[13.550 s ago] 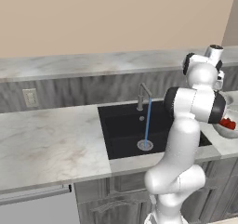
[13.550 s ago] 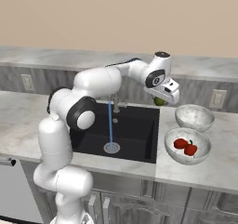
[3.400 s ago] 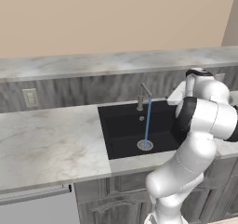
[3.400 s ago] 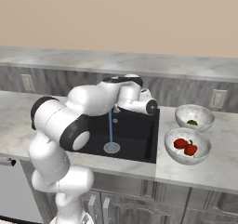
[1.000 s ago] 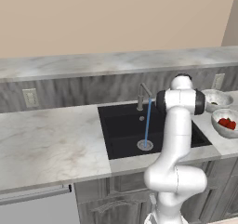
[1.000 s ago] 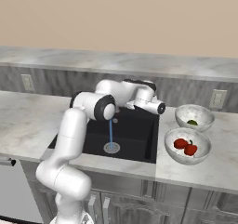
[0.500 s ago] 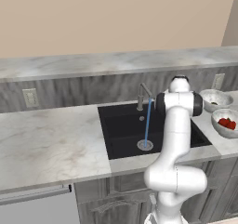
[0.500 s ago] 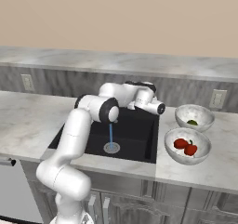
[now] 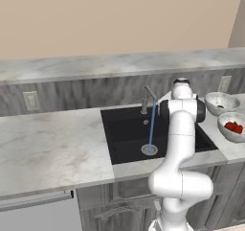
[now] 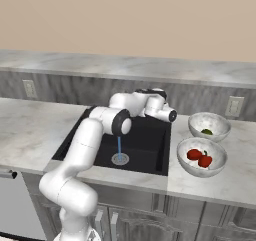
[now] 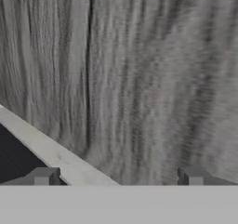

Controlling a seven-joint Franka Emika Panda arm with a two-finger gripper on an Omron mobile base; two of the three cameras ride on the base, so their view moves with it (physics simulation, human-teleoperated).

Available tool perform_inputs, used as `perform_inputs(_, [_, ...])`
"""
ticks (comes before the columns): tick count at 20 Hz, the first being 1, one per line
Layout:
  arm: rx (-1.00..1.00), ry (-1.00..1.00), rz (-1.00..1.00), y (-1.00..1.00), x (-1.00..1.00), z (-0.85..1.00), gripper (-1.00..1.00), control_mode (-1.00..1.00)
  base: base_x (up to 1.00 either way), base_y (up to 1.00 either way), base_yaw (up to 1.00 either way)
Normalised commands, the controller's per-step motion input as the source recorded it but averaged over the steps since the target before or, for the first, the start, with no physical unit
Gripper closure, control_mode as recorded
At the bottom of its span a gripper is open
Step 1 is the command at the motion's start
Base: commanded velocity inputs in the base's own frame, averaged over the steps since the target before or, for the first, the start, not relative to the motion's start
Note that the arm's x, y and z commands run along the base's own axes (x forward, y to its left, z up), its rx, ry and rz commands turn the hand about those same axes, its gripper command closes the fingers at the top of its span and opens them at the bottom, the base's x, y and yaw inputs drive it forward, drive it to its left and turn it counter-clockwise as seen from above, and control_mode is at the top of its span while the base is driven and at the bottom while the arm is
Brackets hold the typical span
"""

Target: Pick the bell peppers from the sink and place them in one bowl. Place the lime in the other bowl. Then turn off the sink faucet.

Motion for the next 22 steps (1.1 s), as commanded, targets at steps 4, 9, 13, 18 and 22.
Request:
perform_inputs(4, [0.00,0.00,0.00,0.00,0.29,-0.15,-1.00,-1.00,0.00,0.00,0.00])
perform_inputs(9, [0.00,0.00,0.00,0.00,0.27,-0.22,-1.00,-1.00,0.00,0.00,0.00])
perform_inputs(13, [0.00,0.00,0.00,0.00,0.24,-0.17,-1.00,-1.00,0.00,0.00,0.00])
perform_inputs(18, [0.00,0.02,0.00,0.07,0.12,-0.01,-1.00,-1.00,0.00,0.00,0.00])
perform_inputs(22, [0.00,0.03,0.00,0.10,0.20,0.00,-1.00,-1.00,0.00,0.00,0.00])
